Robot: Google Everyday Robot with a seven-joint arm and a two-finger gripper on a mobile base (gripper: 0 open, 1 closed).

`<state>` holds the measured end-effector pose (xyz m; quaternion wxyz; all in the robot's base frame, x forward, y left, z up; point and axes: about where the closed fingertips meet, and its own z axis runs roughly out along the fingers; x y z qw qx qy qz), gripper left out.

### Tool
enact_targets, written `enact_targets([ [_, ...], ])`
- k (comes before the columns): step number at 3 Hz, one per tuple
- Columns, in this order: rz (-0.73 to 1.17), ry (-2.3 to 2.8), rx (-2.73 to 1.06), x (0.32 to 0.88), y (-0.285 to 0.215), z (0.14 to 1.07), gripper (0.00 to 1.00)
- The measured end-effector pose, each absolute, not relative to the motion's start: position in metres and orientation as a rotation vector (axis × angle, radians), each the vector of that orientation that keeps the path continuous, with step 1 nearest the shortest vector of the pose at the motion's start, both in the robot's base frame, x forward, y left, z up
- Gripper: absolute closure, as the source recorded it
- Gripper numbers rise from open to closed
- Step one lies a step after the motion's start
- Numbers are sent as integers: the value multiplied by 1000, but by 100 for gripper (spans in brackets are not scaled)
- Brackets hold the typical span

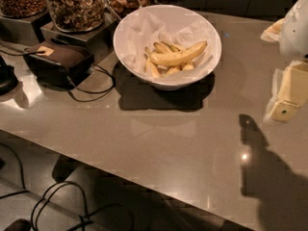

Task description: Pick banana from white bowl

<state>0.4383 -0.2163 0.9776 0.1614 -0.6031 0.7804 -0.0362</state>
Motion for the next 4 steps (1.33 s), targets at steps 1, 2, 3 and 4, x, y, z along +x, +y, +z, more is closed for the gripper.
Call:
enact_targets([
  [1,-104,2228,-1722,438,-216,978,0],
  [2,-148,2193,-1788,455,-203,985,0],
  [3,-216,2144,-1872,479,-186,996,0],
  [4,-217,2144,-1872,479,-186,996,0],
])
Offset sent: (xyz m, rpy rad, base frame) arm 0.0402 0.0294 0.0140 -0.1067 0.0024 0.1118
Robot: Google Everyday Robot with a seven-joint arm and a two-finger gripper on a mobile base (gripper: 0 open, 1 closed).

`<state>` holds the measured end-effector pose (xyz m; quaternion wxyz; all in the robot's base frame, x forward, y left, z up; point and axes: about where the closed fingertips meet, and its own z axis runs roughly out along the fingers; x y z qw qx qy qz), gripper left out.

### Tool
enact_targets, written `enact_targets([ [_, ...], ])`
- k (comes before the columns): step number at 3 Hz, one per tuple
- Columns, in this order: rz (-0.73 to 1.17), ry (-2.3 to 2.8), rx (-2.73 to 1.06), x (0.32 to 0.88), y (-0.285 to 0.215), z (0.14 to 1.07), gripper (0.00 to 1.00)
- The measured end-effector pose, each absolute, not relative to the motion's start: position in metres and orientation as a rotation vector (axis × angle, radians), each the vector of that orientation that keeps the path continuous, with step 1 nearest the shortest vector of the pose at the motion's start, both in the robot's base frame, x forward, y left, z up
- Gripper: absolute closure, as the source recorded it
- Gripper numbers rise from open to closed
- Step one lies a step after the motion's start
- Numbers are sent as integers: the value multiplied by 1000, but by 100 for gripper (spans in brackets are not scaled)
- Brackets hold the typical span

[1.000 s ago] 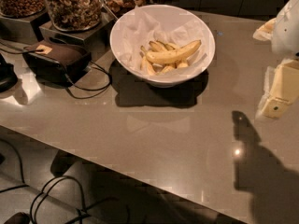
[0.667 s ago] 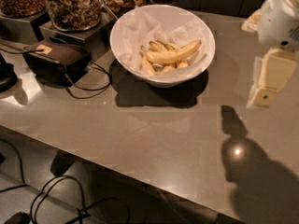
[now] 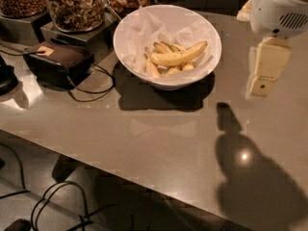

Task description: Pick banana from white bowl

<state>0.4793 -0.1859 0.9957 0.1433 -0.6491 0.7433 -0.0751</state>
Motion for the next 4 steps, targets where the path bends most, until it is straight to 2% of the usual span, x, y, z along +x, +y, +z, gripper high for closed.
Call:
enact_targets([
  [1,-162,2113,-1811,500,-174,1003,0],
  [2,-151,2118,-1789,558,-144,1011,0],
  [4,-161,2112,-1766,567,-138,1007,0],
])
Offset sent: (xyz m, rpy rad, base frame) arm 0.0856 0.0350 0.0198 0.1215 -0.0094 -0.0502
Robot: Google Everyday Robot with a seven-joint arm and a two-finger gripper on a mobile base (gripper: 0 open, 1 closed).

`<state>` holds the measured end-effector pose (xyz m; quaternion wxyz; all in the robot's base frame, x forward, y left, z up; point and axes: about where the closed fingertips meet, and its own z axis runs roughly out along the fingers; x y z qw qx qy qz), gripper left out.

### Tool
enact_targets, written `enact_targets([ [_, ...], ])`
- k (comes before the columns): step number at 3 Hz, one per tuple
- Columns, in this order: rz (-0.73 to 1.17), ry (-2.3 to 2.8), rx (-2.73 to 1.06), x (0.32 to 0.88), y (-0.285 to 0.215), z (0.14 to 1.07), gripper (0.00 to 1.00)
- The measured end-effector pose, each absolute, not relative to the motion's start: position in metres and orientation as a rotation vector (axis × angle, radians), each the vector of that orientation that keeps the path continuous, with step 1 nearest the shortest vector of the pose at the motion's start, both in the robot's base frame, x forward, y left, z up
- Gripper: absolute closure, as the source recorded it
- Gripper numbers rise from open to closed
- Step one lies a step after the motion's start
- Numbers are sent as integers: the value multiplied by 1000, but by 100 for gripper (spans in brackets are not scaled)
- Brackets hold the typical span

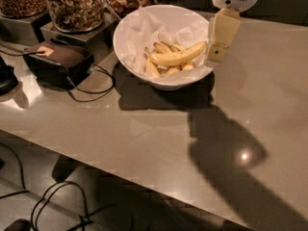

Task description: Pick banana from white bowl

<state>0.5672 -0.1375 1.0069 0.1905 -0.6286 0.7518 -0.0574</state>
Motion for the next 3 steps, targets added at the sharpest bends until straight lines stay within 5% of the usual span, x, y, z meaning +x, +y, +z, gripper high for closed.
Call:
enact_targets([
  [3,-136,2098,-1810,625,-118,997,0],
])
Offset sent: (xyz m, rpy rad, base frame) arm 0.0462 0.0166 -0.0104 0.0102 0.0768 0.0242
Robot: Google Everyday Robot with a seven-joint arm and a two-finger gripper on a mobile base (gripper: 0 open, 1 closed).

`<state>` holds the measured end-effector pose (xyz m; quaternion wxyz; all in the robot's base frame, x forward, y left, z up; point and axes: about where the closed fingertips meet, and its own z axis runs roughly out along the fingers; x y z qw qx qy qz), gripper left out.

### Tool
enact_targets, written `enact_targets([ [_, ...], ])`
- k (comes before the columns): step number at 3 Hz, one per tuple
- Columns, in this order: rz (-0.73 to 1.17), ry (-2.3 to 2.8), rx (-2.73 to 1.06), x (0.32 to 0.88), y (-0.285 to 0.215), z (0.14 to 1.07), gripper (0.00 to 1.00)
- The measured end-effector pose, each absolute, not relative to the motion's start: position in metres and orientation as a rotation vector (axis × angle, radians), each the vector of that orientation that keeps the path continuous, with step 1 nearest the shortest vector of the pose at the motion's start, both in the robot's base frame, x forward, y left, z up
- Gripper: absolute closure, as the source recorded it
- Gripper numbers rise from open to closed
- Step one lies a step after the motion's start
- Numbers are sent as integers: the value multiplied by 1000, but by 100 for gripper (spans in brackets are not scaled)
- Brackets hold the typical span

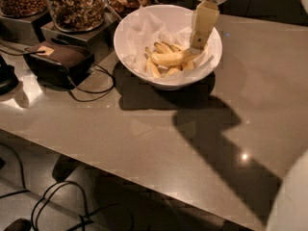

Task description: Pick banana from white bowl

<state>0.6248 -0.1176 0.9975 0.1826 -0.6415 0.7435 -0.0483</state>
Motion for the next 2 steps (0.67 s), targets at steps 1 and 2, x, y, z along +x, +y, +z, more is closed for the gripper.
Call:
enact_targets([
  [1,-164,2075,-1845,644,-115,993,0],
  [2,-179,2078,-1884,662,-115,978,6],
])
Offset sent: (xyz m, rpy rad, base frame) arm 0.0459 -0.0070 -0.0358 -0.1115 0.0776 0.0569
